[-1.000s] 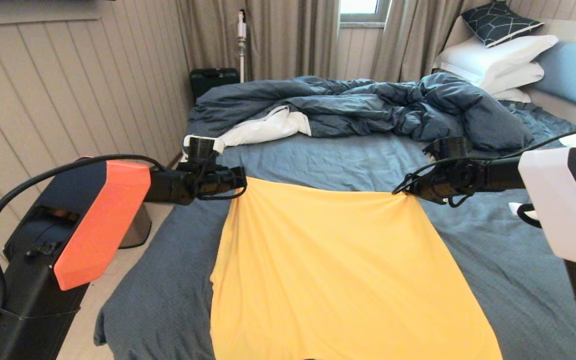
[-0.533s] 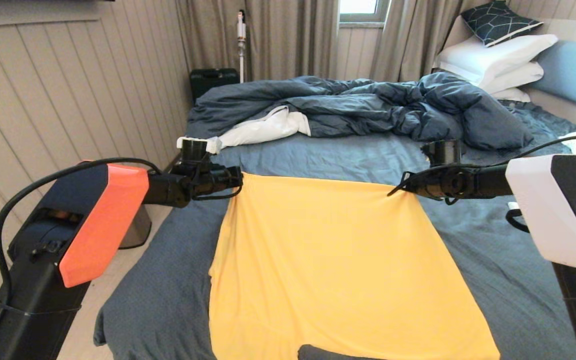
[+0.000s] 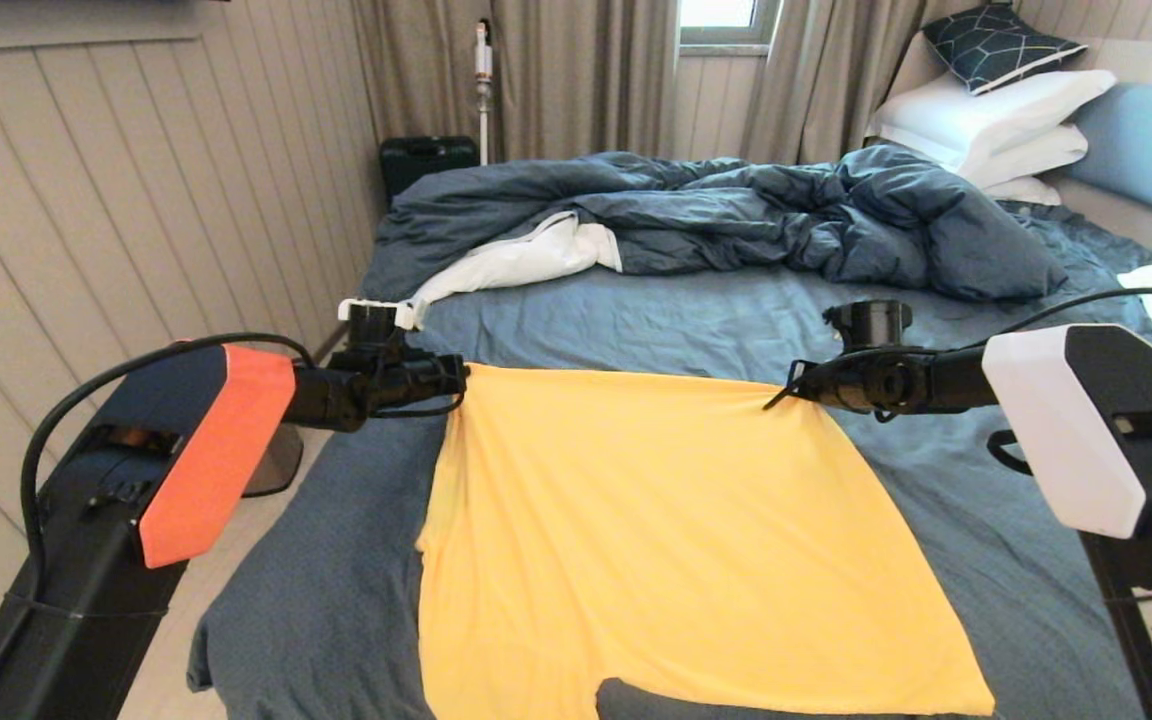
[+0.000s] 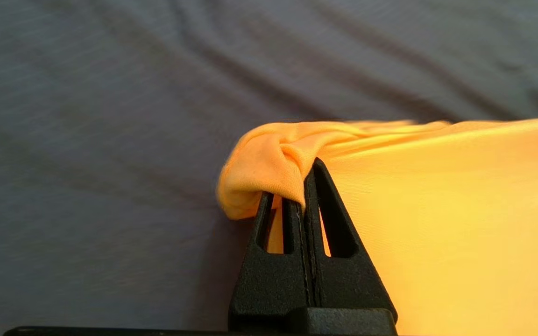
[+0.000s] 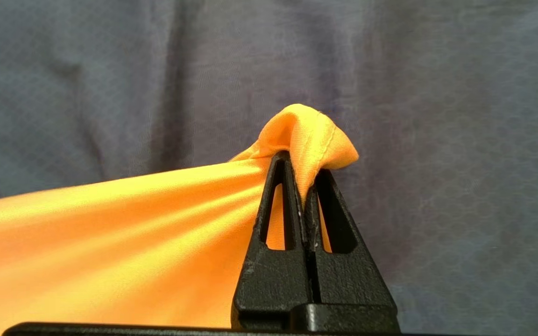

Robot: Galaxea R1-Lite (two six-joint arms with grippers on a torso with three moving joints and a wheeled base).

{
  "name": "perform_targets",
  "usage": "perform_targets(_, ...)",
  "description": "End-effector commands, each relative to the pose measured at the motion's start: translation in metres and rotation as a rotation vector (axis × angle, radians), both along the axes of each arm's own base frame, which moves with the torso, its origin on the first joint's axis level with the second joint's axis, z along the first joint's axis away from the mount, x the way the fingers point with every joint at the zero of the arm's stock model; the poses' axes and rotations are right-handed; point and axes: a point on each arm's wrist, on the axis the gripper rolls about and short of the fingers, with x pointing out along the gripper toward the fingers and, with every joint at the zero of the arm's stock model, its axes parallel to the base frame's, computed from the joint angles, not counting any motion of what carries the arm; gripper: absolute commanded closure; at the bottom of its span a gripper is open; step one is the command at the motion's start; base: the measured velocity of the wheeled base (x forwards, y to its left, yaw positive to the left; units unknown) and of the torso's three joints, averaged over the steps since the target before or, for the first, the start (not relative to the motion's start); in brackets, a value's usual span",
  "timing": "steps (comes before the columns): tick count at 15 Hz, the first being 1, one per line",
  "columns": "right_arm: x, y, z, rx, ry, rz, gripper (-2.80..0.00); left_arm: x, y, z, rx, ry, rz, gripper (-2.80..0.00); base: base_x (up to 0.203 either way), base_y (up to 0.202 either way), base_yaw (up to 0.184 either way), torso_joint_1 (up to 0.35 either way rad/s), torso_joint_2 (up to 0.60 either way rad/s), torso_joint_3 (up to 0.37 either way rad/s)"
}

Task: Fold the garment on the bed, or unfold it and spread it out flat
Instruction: Unford the yellow T-shirt

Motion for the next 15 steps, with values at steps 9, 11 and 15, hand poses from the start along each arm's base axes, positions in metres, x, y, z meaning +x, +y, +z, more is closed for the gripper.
perform_targets(9, 0.001, -0.001, -0.014, -0.015, 0.046, 0.009, 0.0, -0.001, 0.014, -0.028, 0.102, 0.12, -0.024, 0.0, 0.0, 0.0, 0.0, 0.0, 0.0, 0.0)
perform_targets(11, 0.0, 0.001, -0.015, -0.017, 0.06, 0.014, 0.0, -0.002, 0.014, -0.032, 0.111, 0.132, -0.031, 0.0, 0.0, 0.0, 0.0, 0.0, 0.0, 0.0)
perform_targets(15, 0.0, 0.0, -0.015, -0.027, 0.06, 0.019, -2.8, -0.002, 0.013, -0.03, 0.11, 0.13, -0.034, -2.8, 0.0, 0.0, 0.0, 0.0, 0.0, 0.0)
